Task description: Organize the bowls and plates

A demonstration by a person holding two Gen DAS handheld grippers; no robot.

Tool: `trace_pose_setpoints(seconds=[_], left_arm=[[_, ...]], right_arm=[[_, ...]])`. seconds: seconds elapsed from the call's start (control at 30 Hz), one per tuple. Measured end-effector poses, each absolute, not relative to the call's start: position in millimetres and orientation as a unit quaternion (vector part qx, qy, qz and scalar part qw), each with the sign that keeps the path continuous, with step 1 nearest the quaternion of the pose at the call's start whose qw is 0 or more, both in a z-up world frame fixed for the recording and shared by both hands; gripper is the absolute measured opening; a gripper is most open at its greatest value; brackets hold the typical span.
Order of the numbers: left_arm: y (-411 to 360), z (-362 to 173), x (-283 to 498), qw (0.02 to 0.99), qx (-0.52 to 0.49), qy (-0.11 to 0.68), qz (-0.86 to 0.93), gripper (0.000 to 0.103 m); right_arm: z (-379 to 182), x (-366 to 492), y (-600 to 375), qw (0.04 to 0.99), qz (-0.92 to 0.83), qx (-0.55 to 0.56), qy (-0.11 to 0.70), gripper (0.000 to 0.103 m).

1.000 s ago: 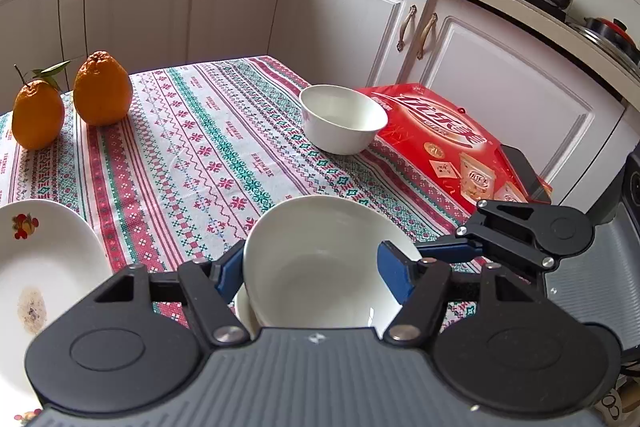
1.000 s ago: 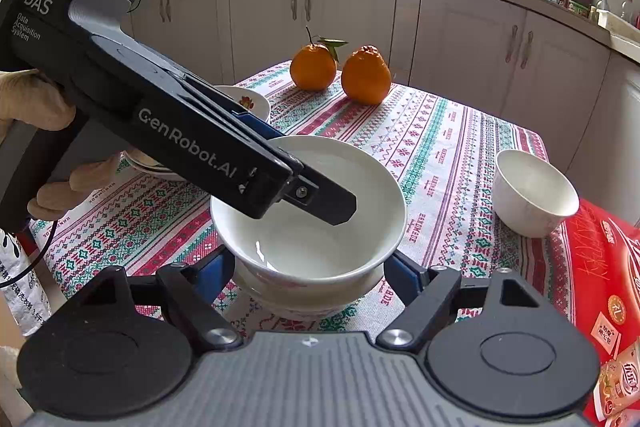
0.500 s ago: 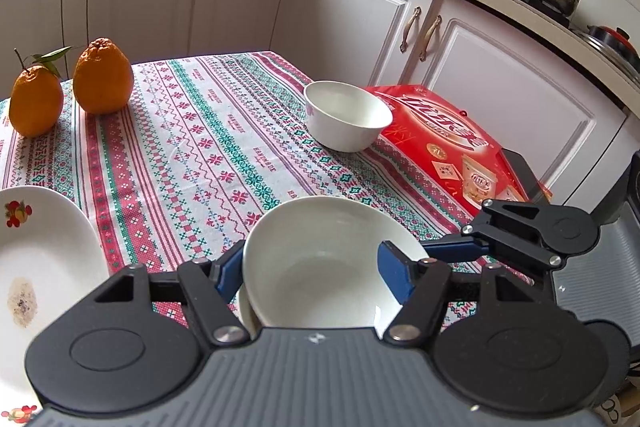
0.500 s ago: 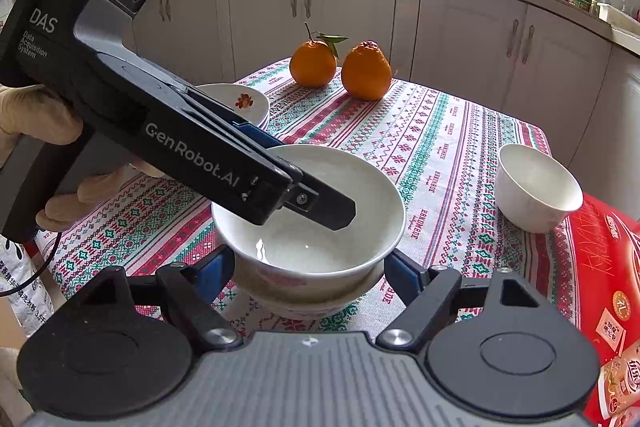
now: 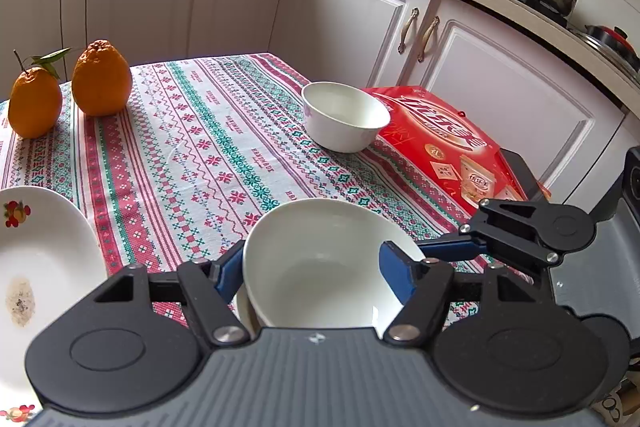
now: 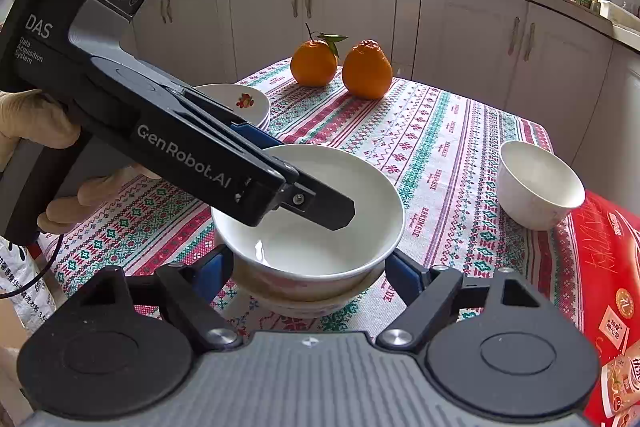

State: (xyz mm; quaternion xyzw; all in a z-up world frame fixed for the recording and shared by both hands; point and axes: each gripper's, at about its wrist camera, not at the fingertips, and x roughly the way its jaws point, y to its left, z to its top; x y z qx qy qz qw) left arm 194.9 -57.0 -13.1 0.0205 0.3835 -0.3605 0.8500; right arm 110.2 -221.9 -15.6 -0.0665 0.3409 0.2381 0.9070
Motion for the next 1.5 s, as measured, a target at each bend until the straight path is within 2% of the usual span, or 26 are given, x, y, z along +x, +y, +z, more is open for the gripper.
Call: trace_pose_setpoints(seconds=[0.23,0.37,0.47,0.53,0.73,1.5], left_arm=[[-58,-13,195,0.852,0.026,0.382,-0.356,0.077],[-56,-12,195,0.852,0.022,0.382,-0.357,0.077],[-56,-9,194,0.855,0.027,0.378,-0.355,0.079],[-55,-6,193,0.857,0.029,0.375,-0.353,0.084],[-50,6,192,0.868,0.038,0.358,-0.341,0.090],[-65,23,203,0.866,0.113,0.348,-0.340,0.091]], right_arm=[[-17,110,-222,0.907,0.238,-0.066,0.341,0.087],[-16,109,-222,0.909,0.238,-0.063,0.337,0.088],[-13,106,-224,0.913,0.236,-0.059,0.328,0.099],[-8,103,-226,0.917,0.235,-0.058,0.317,0.103],[1,105,-235,0.929,0.210,-0.043,0.301,0.103],[-4,109,-256,0.930,0.196,-0.051,0.306,0.103]])
